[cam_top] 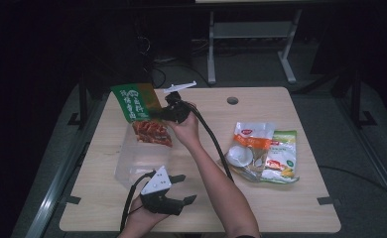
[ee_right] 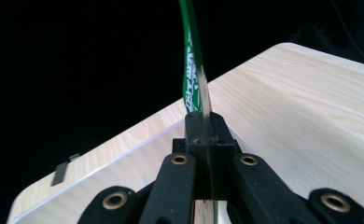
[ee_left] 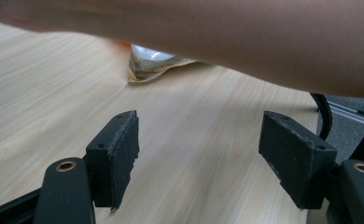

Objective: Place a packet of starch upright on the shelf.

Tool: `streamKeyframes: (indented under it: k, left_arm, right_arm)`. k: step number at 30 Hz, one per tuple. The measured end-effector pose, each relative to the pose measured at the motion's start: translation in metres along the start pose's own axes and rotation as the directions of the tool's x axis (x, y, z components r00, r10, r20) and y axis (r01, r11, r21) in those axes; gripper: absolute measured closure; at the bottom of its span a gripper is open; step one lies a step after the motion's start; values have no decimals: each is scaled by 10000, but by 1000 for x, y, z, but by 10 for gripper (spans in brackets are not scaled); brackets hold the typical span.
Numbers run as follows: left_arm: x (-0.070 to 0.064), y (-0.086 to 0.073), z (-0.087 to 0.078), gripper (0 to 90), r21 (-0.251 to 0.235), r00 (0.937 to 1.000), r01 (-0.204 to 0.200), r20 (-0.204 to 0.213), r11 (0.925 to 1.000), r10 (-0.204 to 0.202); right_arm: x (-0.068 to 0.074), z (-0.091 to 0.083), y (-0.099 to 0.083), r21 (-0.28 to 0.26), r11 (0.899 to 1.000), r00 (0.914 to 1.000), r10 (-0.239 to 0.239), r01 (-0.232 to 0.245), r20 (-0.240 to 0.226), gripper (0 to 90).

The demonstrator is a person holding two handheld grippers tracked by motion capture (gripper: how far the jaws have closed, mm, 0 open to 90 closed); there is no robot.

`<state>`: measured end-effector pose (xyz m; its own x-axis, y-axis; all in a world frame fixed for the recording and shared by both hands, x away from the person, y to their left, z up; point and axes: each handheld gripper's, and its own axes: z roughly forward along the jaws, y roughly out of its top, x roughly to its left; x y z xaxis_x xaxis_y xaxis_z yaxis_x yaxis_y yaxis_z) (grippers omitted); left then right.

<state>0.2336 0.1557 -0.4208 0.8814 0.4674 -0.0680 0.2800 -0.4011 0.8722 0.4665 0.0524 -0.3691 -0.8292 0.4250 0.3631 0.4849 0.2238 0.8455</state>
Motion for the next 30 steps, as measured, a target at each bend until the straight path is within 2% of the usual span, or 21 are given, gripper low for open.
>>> streamKeyframes:
  k: [3,8,15,22,30]
  left_arm:
    - [0,0,0,285,-16,10000,1,-21,10000,-1]
    - [0,0,1,285,-10,10000,6,-47,10000,-6]
    - [1,0,1,286,-9,10000,-4,-70,10000,4]
    - [1,0,3,285,80,10000,3,-77,10000,-2]
    - [2,0,3,285,121,10000,43,-66,9999,-42]
  right_arm:
    - [-1,4,-6,118,9997,9995,-225,223,223,898]
    - [-5,4,-15,-26,10000,9998,-77,78,183,897]
    - [-8,0,-24,65,9994,9986,-341,339,397,894]
    - [-14,-4,-27,-32,9998,9995,-178,178,245,887]
    - [-16,-11,-23,147,9998,9995,-124,120,298,733]
